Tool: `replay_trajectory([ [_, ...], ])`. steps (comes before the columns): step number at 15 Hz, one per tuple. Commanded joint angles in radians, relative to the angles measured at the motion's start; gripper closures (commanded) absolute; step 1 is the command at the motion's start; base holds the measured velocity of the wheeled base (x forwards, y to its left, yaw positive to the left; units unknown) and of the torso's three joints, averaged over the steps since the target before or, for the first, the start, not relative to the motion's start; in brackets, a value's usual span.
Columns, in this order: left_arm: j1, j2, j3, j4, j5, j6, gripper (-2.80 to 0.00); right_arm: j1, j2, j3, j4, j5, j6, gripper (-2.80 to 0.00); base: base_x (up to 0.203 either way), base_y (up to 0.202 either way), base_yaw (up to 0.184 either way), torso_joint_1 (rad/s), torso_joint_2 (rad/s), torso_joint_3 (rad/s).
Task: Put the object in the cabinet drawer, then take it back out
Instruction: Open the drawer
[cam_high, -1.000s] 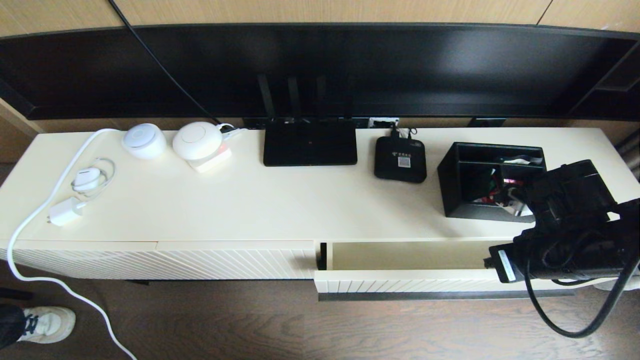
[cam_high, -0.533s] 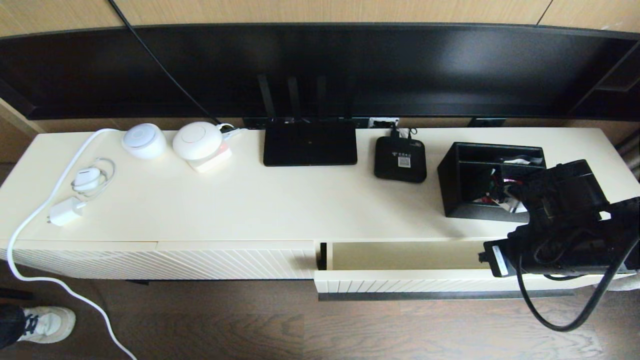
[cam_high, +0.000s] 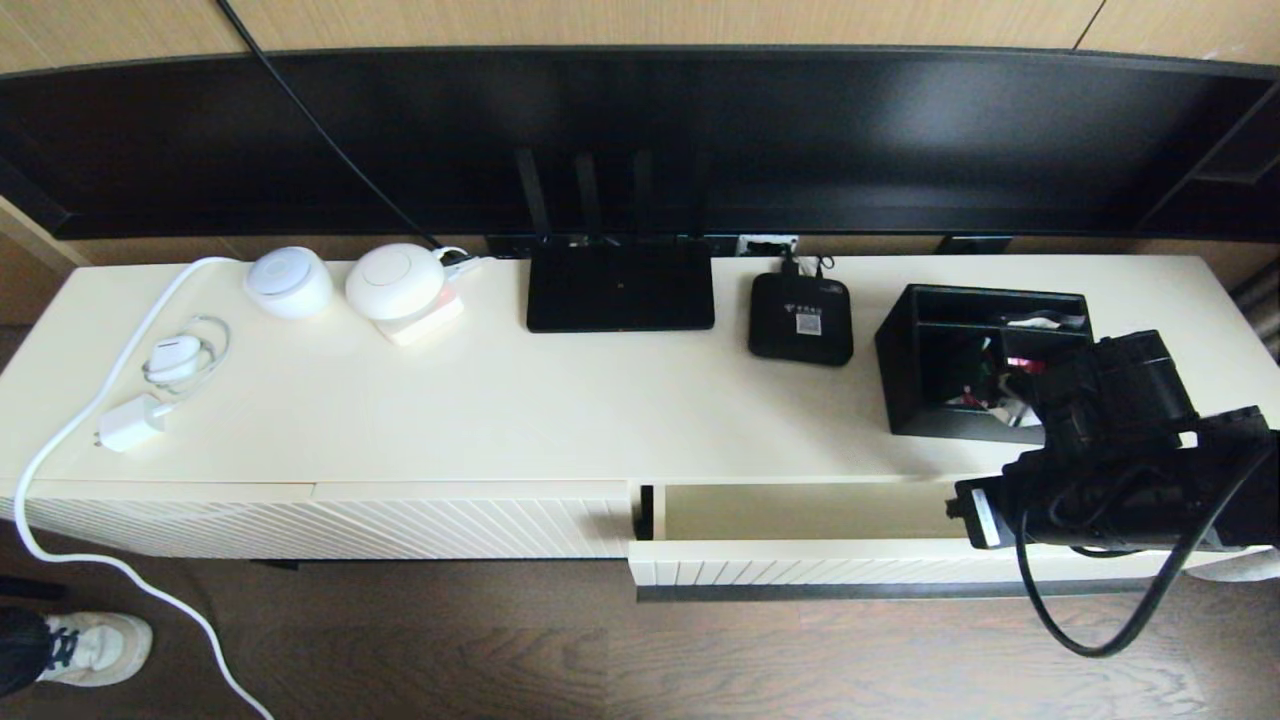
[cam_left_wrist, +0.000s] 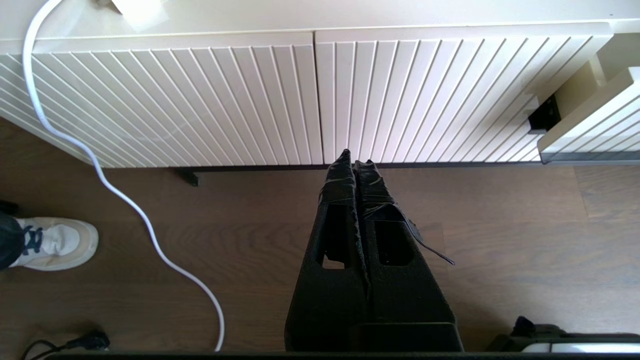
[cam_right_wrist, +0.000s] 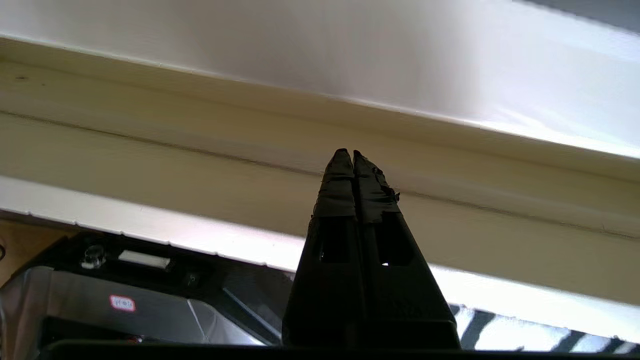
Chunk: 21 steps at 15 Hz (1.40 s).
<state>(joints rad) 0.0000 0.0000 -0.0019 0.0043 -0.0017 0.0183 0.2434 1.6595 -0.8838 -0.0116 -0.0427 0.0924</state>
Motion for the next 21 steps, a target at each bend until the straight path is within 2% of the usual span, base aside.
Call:
replay_trajectory([
  [1,0.000,0.002,0.000,0.000,0.000,0.000,0.00,0.001,0.012,0.015,-0.015,0.000,-0.003,0.00,0.000,0.000,0.000,0.000,0.00,0.000],
  [5,0.000,0.002,-0.001,0.000,0.000,0.000,0.00,0.004,0.026,0.040,-0.026,-0.010,-0.007,0.00,0.000,0.000,0.000,0.000,0.00,0.000],
  [8,0.000,0.002,-0.001,0.000,0.000,0.000,0.00,0.019,0.029,0.052,-0.007,-0.063,-0.013,0.00,0.000,0.000,0.000,0.000,0.00,0.000],
  [18,0.000,0.002,0.000,0.000,0.000,0.000,0.00,0.040,-0.003,0.165,0.062,-0.063,-0.008,0.00,0.000,0.000,0.000,0.000,0.00,0.000],
  [21,0.000,0.002,0.000,0.000,0.000,0.000,0.00,0.076,-0.012,0.213,0.060,-0.066,-0.005,0.00,0.000,0.000,0.000,0.000,0.00,0.000],
])
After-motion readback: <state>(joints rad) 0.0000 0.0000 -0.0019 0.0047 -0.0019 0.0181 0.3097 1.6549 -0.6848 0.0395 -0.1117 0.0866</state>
